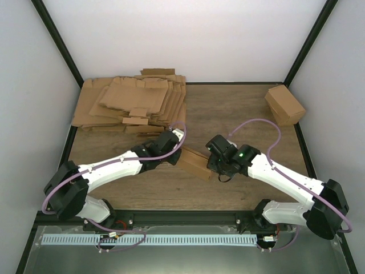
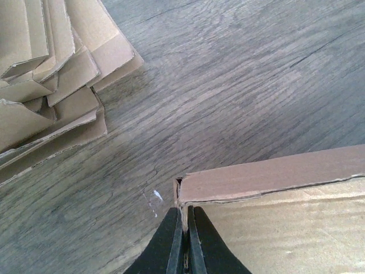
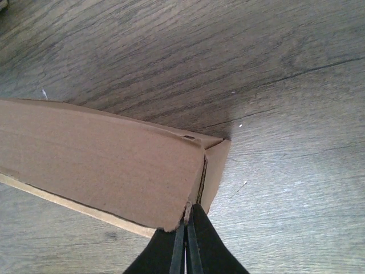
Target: Fold the paper box
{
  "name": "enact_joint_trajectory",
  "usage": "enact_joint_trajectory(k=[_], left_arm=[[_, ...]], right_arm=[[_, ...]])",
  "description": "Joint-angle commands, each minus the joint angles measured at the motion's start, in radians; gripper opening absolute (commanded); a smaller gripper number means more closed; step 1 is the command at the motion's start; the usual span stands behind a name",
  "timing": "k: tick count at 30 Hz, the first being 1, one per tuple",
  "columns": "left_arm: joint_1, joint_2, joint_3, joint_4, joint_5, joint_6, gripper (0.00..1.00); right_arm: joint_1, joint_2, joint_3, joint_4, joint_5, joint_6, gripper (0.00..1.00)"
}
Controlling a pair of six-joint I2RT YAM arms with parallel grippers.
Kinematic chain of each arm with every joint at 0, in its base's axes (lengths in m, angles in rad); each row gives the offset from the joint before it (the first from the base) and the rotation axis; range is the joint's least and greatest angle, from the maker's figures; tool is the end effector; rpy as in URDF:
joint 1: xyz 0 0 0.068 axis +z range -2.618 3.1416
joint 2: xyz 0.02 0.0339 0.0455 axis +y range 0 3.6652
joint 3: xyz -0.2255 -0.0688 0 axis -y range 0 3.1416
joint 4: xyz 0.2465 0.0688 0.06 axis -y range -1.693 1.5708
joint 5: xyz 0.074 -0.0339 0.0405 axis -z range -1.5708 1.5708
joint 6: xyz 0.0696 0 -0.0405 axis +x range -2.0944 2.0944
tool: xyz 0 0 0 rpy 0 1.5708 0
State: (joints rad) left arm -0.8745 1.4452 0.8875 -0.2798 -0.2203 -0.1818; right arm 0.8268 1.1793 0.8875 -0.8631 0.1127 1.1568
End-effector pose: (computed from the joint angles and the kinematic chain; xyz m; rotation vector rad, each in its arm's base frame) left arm 0.2218 -0.2416 0.1522 0.7166 2.2850 -0.2344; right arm 0.1718 0.1751 0.1775 0.4915 2.7493 0.4070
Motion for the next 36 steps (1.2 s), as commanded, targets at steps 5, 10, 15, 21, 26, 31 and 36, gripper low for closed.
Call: enact_joint_trajectory(k=[5,10,15,21,26,31,36], left_arm=[[-0.027,-0.001,-0.067,-0.028,0.043,0.002,0.04],[-0.041,-0.036,-0.117,0.021,0.027,-0.025,0.04],[-0.069,-0.08,-0.17,0.07,-0.011,-0.061,0.04],[-0.096,-0.13,-0.21,0.093,-0.076,-0.106,0.04],[-0.135,-0.184,-0.254,0.132,-0.159,-0.144,0.04],[-0.176,-0.209,-0.293,0.157,-0.222,-0.159,0.04],[-0.213,-0.21,-0.31,0.164,-0.27,-0.167,0.04]], right_arm=[[-0.002,0.075,-0.026,-0.058,-0.005,-0.047,0.01],[0.001,0.088,-0.032,-0.062,0.009,-0.061,0.01],[0.012,0.1,-0.043,-0.054,0.009,-0.105,0.01],[0.017,0.029,-0.011,-0.03,-0.032,-0.246,0.22],[0.016,-0.115,-0.018,0.019,-0.114,-0.344,0.43],[0.015,-0.2,-0.023,0.034,-0.206,-0.402,0.6],[0.011,-0.21,-0.001,0.044,-0.205,-0.41,0.63]])
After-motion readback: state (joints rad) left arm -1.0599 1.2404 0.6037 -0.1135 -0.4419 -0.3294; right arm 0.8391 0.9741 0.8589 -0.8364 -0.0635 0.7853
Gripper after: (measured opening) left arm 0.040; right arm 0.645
